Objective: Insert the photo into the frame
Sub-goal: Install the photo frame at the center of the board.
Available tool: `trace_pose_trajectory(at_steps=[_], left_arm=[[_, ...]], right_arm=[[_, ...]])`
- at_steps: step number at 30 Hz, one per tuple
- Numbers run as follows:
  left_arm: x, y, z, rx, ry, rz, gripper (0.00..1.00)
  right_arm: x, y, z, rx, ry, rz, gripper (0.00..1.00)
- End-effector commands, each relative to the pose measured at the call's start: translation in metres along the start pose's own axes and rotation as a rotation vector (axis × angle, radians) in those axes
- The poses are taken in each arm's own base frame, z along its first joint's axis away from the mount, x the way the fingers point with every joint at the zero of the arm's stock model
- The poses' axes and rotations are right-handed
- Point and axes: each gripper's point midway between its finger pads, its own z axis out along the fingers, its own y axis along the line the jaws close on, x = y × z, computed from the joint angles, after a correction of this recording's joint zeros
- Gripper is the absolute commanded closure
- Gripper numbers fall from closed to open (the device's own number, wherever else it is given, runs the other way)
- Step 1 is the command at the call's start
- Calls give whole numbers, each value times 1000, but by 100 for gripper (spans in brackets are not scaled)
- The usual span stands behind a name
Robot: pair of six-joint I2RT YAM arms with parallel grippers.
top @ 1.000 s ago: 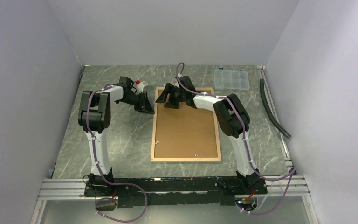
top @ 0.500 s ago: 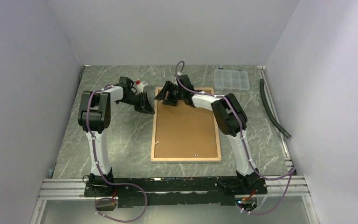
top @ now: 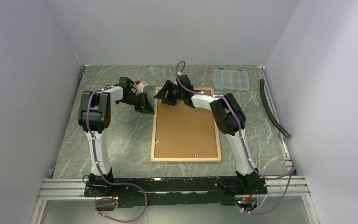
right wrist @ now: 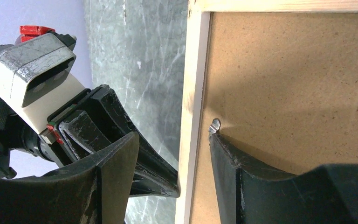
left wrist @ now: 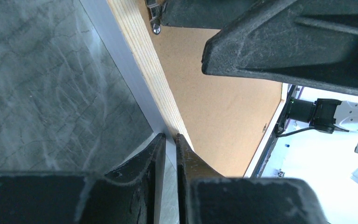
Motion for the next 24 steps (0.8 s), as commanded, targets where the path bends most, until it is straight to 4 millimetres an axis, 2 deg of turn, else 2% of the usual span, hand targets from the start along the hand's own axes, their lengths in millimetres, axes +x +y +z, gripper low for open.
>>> trace_pose_trajectory(at_steps=[1,17,24], left_arm=[[6,4,3,-19,10,27,82],[7,5,1,-22,16,58,83],[6,4,0,-28,13,62,84]], right_arm=[[-6,-4,8,-6,-32,24,39],[0,1,12,-75,57,-43,41],[-15,7,0,-70,28,-85,41]])
